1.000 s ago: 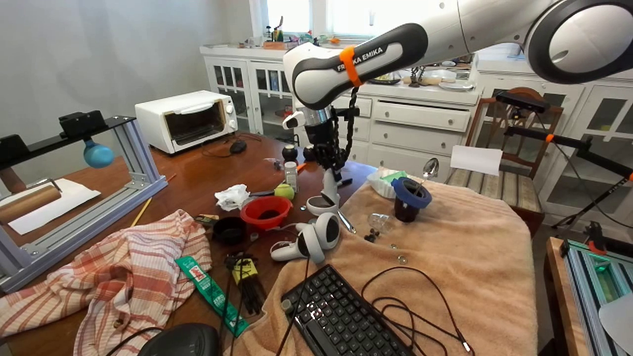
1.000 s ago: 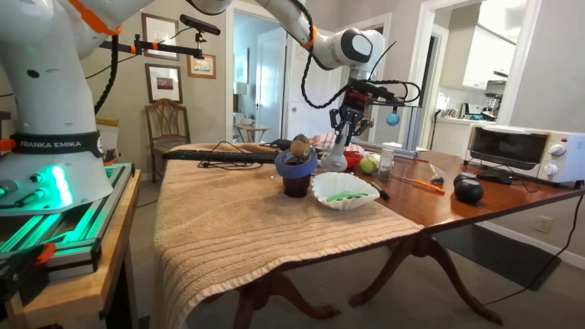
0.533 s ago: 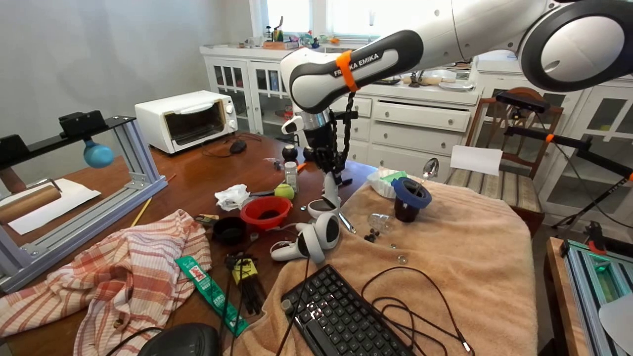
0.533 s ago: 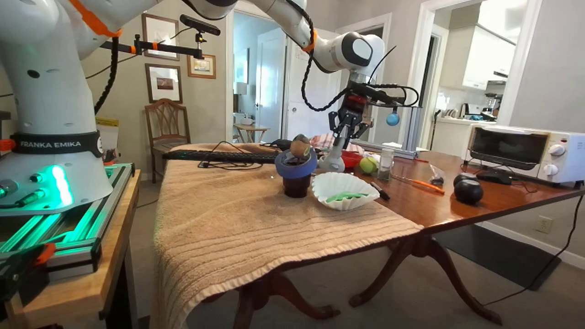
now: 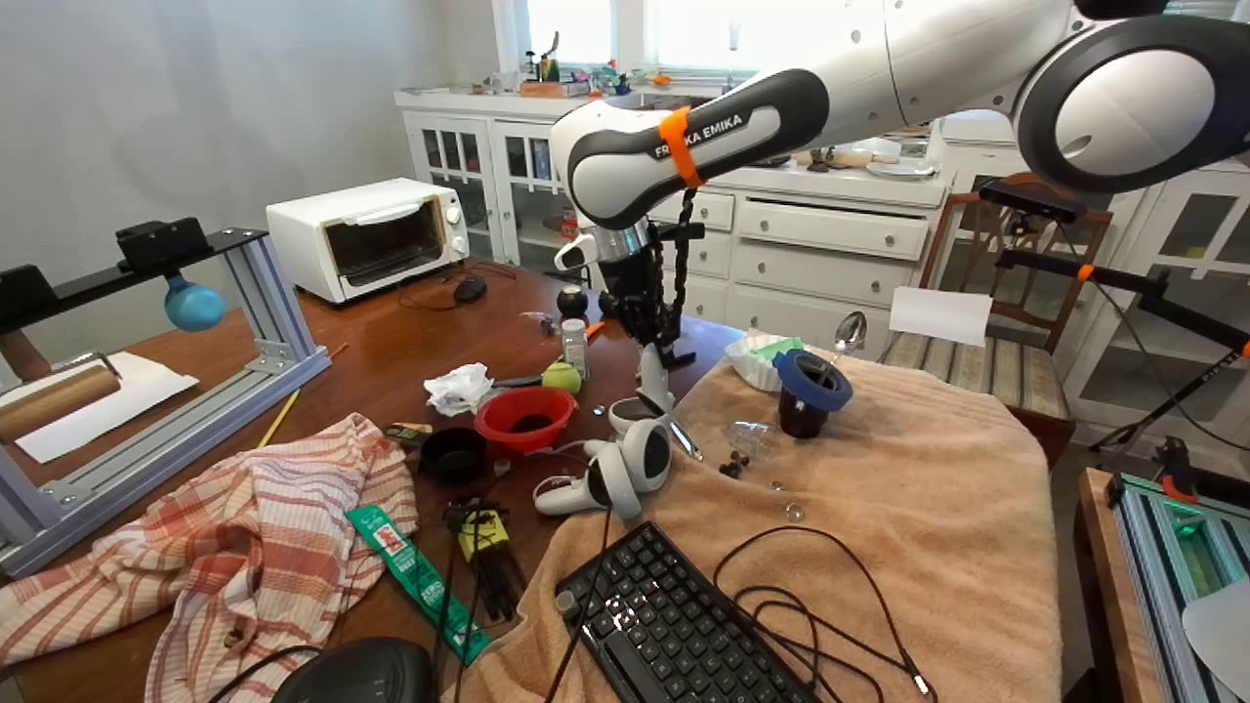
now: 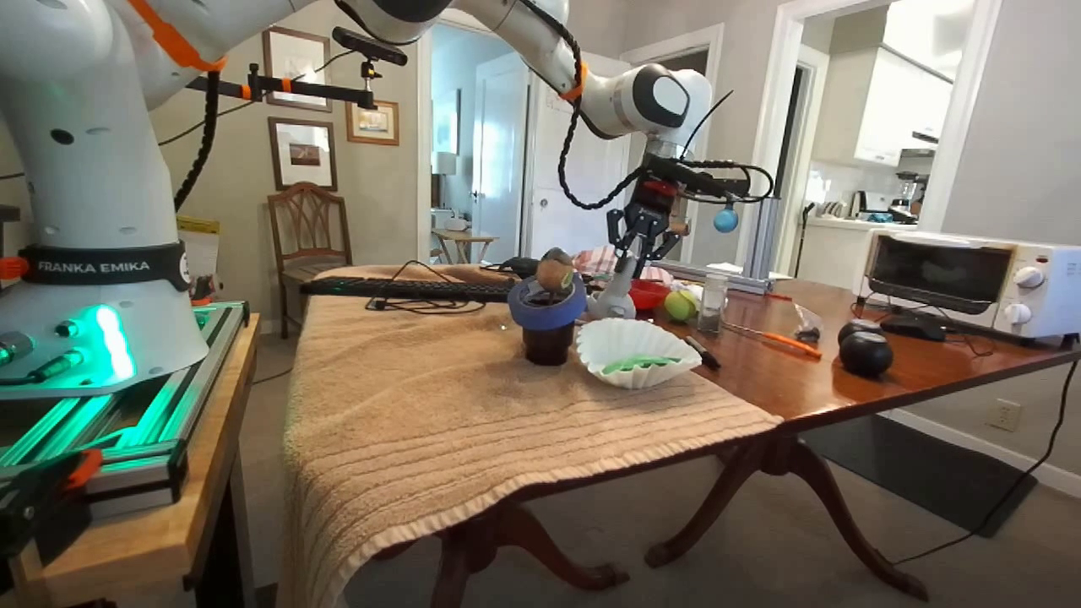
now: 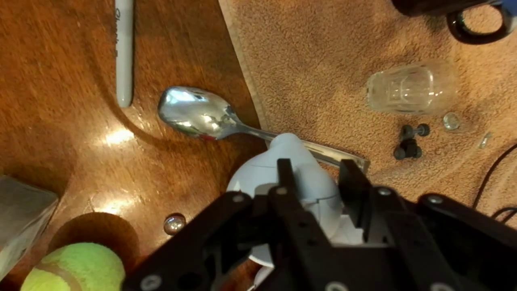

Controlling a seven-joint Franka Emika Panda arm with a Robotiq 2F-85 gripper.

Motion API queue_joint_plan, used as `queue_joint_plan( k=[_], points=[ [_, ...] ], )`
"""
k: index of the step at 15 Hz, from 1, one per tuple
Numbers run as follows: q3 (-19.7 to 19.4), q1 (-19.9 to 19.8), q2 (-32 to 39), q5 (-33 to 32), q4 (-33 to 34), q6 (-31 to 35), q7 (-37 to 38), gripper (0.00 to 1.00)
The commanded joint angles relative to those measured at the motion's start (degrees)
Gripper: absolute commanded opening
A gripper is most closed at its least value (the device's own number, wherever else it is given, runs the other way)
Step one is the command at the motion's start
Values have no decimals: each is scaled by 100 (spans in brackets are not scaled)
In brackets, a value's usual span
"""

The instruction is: Move the white remote to the left then move the hand sanitizer to the right

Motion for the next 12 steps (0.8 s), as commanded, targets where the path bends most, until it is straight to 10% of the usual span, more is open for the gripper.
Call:
queue_joint_plan(
  k=[1, 6, 12],
  points=[
    [20, 25, 201, -83, 365, -317, 64, 65],
    [55, -8, -322, -32, -24, -9, 122, 99],
    [52, -215, -858, 506, 157, 320, 1153, 100]
  ],
)
